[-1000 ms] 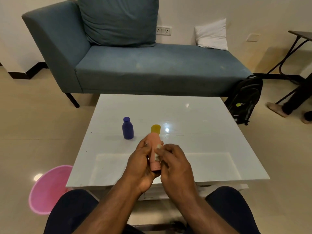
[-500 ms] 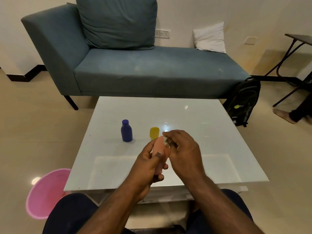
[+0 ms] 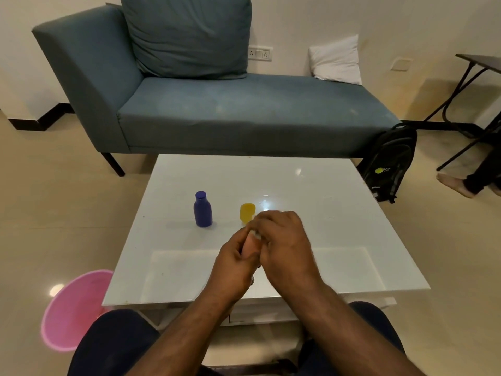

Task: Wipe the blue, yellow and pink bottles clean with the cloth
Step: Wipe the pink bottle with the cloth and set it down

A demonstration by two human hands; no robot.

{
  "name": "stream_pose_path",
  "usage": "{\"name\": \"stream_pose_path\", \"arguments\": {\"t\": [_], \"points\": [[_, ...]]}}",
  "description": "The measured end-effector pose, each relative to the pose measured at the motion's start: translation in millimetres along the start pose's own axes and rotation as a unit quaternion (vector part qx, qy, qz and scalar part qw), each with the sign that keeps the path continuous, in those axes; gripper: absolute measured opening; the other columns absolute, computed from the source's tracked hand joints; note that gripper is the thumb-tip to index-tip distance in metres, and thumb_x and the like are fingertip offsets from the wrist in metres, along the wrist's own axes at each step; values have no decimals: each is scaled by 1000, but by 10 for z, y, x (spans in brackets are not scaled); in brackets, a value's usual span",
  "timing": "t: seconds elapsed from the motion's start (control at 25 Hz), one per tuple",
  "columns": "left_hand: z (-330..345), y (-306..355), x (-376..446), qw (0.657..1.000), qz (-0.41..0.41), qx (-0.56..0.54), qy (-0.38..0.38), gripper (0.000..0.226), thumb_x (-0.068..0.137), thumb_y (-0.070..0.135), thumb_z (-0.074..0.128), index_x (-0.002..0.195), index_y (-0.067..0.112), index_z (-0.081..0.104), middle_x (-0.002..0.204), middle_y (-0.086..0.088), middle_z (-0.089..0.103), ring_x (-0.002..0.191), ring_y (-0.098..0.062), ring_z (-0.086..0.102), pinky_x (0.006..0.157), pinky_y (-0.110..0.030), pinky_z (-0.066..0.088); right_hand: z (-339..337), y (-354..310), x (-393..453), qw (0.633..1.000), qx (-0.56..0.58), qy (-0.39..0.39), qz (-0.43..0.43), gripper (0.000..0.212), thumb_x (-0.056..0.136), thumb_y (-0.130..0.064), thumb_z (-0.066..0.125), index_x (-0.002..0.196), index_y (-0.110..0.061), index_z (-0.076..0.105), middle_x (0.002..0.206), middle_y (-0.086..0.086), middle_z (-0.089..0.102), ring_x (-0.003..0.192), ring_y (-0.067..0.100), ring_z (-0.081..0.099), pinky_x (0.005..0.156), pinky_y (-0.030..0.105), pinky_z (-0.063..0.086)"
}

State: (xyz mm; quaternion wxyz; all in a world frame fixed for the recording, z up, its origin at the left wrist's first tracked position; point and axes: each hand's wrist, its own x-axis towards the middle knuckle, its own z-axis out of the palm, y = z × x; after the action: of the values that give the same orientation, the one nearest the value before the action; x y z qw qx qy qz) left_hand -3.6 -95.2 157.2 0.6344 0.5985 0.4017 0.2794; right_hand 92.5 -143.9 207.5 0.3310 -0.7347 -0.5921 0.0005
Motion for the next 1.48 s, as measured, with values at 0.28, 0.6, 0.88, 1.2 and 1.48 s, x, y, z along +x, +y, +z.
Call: {"name": "stream_pose_path", "arguments": {"t": [0.28,0.6,0.88,1.2,1.48], "points": [[29,1,-12,999,17,36,23,35,95,27,63,130,32,60,103,-16,66,99,-40,62,85,-50,55,0,71,31,1000,2,4,8,24,72,-11,59,92,-14,72,91,1,69,88,17,56,78,25,47],[37,-29,31,998,29,52,34,24,95,41,59,118,40,64,86,-7,68,60,-21,54,70,-46,55,1,95,-13,999,-15,11,-44,17,77,-13,61,91,-12,72,91,2,70,88,11,55,77,19,43],[17,10,30,1000,6,4,-6,35,97,31,61,131,39,59,105,2,72,85,-17,64,64,-26,52,32,160,-16,991,96,59,72,26,86,-4,62,107,-17,67,107,-8,60,98,4,55,86,15,47],[16,58,-34,950,-156,-270,-19,47,99,49,45,125,16,65,113,-17,69,78,-20,66,64,-37,52,97,156,-61,989,116,72,55,21,81,-10,57,97,-16,70,101,-8,59,95,9,56,81,17,47],[-40,103,37,937,-184,-296,-29,65,89,64,46,128,15,63,125,-16,69,119,-39,63,103,-57,46,119,119,-133,995,102,14,11,26,80,-7,51,97,-11,70,97,-6,58,93,-5,48,82,3,35]]}}
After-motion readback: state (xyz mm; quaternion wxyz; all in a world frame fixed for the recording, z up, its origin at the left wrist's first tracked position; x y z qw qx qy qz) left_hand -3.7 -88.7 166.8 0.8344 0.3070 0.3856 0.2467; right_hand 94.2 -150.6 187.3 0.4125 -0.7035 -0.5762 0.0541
